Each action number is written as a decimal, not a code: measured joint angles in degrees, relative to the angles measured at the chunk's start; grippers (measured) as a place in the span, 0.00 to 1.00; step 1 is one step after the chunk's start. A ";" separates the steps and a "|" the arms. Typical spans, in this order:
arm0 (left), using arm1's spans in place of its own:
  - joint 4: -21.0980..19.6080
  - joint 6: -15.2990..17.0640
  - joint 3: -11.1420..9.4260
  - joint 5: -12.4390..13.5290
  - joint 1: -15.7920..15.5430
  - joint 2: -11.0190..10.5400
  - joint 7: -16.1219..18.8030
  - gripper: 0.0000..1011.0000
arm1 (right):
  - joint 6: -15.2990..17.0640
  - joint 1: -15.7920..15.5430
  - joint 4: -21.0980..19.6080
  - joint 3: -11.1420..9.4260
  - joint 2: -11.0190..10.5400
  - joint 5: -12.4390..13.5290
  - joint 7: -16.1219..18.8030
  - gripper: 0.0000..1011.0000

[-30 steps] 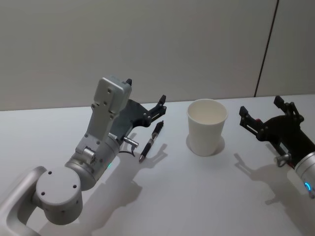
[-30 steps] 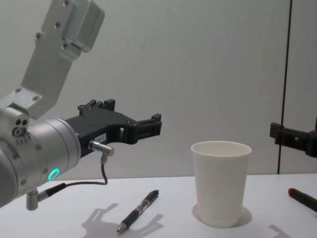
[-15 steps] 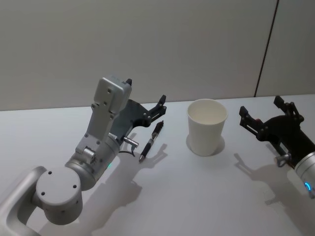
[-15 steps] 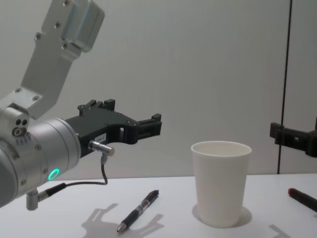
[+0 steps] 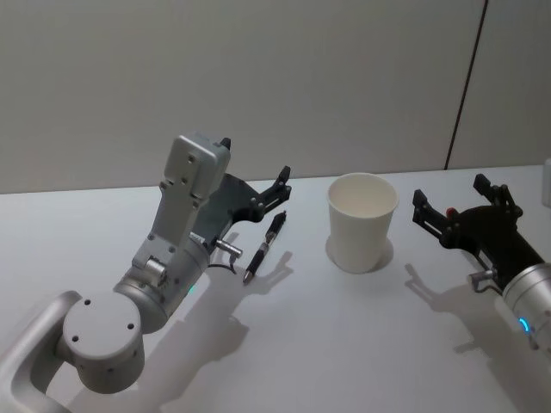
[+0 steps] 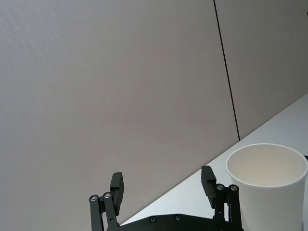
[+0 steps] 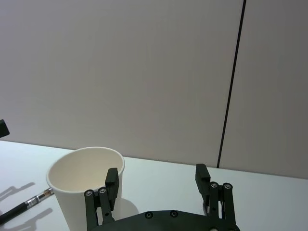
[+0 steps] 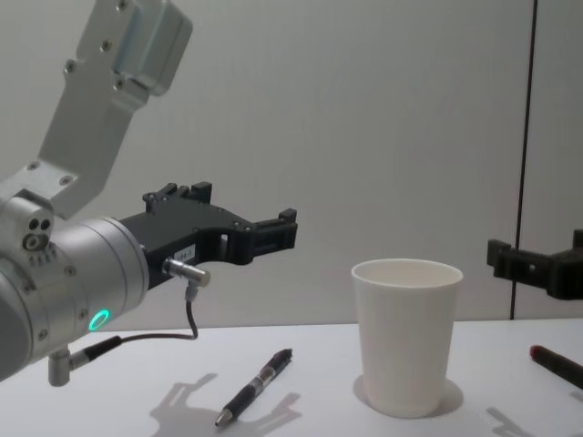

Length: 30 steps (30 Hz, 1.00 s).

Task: Place the pen into the pen holder.

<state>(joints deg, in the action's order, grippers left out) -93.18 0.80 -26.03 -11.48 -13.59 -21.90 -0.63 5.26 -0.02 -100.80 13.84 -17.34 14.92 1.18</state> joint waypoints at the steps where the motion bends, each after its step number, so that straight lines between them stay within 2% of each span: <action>1: 0.00 0.00 0.00 0.00 0.00 0.00 0.00 0.99 | 0.71 -0.02 -0.14 0.07 0.16 -0.09 -0.62 0.99; 7: 0.00 0.00 0.00 0.00 0.00 0.00 0.00 0.99 | 4.18 -0.47 -1.38 -0.06 0.23 0.07 -2.52 0.99; 17: 0.00 0.00 0.00 0.00 0.00 0.00 0.00 0.99 | 11.81 -0.27 -5.26 -2.68 -1.98 2.89 -3.91 0.99; 23: 0.00 0.00 0.00 0.00 0.00 0.00 0.00 0.99 | 16.21 1.67 -6.50 -4.36 -3.25 4.69 -2.96 0.99; 30: 0.00 0.00 0.00 0.00 0.00 0.00 0.00 0.99 | 20.93 5.23 -5.13 -4.92 -3.53 4.89 -0.58 0.99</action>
<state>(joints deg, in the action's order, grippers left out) -93.18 0.80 -26.03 -11.48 -13.59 -21.89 -0.63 26.19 5.21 -105.93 8.92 -20.88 19.81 0.60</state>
